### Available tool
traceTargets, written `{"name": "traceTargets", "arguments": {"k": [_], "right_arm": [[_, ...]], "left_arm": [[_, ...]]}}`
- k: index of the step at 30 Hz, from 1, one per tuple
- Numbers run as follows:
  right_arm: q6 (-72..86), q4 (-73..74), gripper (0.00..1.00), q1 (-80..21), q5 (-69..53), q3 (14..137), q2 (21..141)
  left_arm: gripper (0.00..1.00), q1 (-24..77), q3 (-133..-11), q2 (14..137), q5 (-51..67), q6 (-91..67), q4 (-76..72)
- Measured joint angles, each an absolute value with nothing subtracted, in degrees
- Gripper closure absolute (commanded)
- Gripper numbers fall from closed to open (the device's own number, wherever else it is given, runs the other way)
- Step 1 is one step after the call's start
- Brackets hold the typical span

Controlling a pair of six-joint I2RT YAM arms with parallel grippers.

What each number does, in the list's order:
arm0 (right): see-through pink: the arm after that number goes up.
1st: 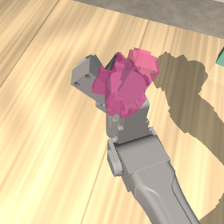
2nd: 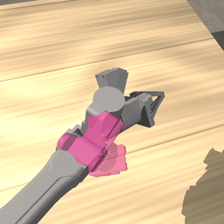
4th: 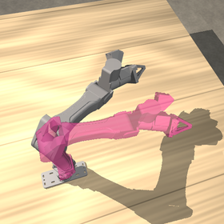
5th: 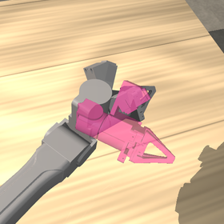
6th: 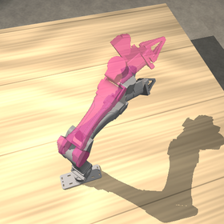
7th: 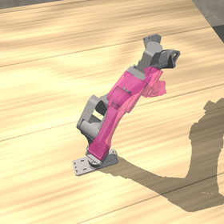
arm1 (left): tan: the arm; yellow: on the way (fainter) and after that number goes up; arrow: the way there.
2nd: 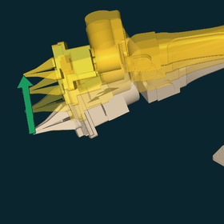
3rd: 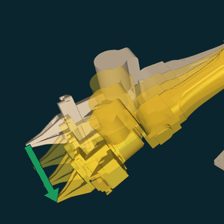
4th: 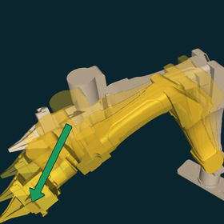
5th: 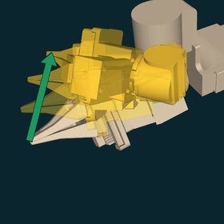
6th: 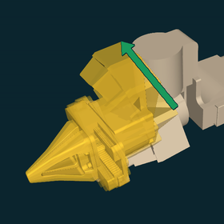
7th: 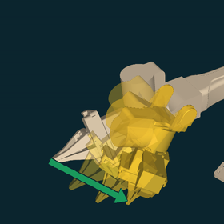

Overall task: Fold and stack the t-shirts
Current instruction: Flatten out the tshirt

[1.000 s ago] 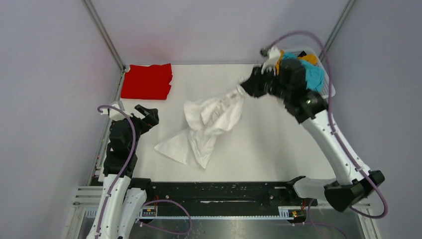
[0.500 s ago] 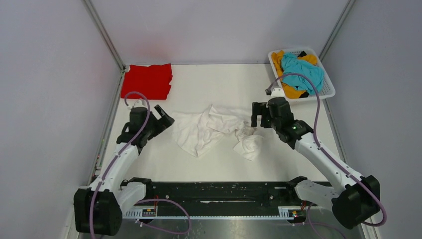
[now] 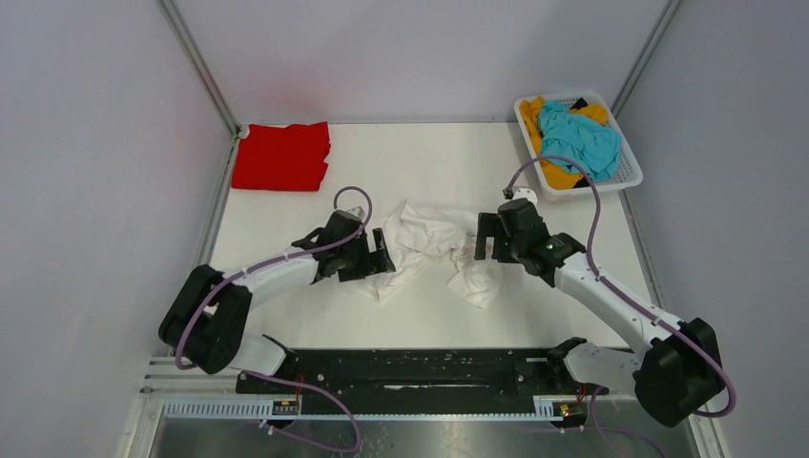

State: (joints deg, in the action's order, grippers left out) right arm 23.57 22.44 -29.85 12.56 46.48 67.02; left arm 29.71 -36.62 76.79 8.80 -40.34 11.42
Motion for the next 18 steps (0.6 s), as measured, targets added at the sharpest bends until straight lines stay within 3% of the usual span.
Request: {"name": "traceTargets", "arguments": {"k": [7, 10, 12, 13, 14, 18], "right_arm": [[28.6, 21.7, 0.0, -29.8, 11.3, 39.0, 62.9], [30.8, 19.6, 0.0, -29.9, 9.9, 35.7, 63.2], [31.8, 18.0, 0.01, -29.9, 9.4, 35.3, 64.5], [32.1, 17.0, 0.0, -29.9, 9.5, 35.3, 65.3], [32.5, 15.9, 0.01, -29.9, 9.5, 35.4, 66.3], [34.4, 13.3, 0.02, -29.9, 10.6, 35.5, 70.4]], "left_arm": [[0.38, 32.7, -46.0, 90.0, 8.8, -40.1, 9.3], [0.55, 33.4, -48.8, 93.3, 8.5, -39.8, 8.8], [0.75, 33.8, -50.1, 95.2, 8.1, -39.4, 8.8], [0.92, 33.9, -50.6, 96.0, 8.0, -39.4, 8.9], [1.0, 34.0, -51.2, 96.9, 7.8, -39.1, 8.9], [1.0, 34.4, -52.1, 98.3, 7.0, -38.9, 8.7]]}}
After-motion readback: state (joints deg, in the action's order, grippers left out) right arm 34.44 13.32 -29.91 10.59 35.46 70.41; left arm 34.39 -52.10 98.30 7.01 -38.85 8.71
